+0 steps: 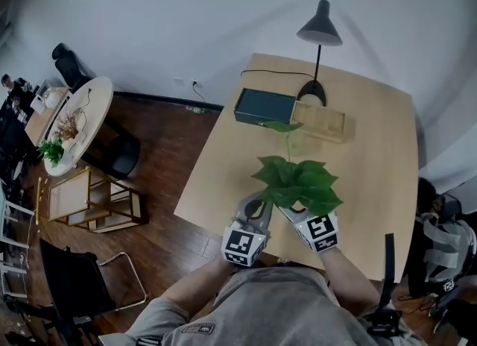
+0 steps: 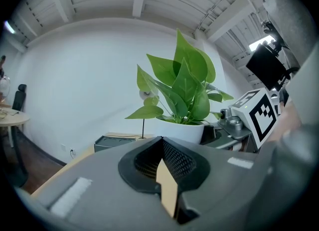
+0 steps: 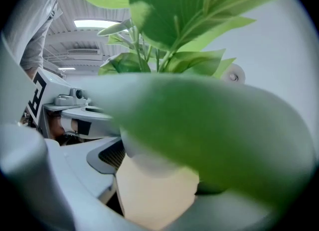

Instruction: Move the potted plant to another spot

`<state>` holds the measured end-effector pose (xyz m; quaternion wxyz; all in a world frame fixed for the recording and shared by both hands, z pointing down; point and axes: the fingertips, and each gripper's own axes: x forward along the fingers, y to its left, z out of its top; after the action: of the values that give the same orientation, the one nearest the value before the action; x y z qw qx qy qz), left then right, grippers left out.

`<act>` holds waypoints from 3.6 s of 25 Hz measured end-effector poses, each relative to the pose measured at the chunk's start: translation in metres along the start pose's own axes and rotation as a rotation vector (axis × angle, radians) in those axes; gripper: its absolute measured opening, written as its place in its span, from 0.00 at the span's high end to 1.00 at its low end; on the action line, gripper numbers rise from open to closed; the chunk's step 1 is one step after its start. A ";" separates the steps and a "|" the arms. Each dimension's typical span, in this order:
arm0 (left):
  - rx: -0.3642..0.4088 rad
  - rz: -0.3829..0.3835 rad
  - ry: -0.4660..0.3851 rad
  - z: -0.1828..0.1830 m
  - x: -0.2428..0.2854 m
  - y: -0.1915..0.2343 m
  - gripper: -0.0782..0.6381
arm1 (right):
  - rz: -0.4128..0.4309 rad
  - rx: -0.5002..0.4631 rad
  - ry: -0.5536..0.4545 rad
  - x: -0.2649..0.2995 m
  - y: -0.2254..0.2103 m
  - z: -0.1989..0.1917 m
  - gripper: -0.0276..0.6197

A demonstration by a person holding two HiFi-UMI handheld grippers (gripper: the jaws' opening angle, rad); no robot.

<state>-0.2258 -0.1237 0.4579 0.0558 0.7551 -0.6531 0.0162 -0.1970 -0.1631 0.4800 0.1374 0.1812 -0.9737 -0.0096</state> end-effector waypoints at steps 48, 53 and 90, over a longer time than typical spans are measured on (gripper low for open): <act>-0.010 -0.396 0.310 -0.120 -0.062 0.058 0.90 | -0.313 0.239 0.225 0.042 0.109 -0.101 0.27; -0.010 -0.389 0.364 -0.144 -0.060 0.056 0.90 | -0.289 0.266 0.244 0.045 0.112 -0.125 0.27; 0.072 -0.361 0.492 -0.197 -0.069 0.064 0.90 | -0.254 0.206 0.324 0.052 0.128 -0.178 0.29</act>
<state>-0.2894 -0.0439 0.6513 0.1873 0.8339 -0.4742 0.2114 -0.2405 -0.0565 0.6742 0.2705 0.3144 -0.9042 0.1017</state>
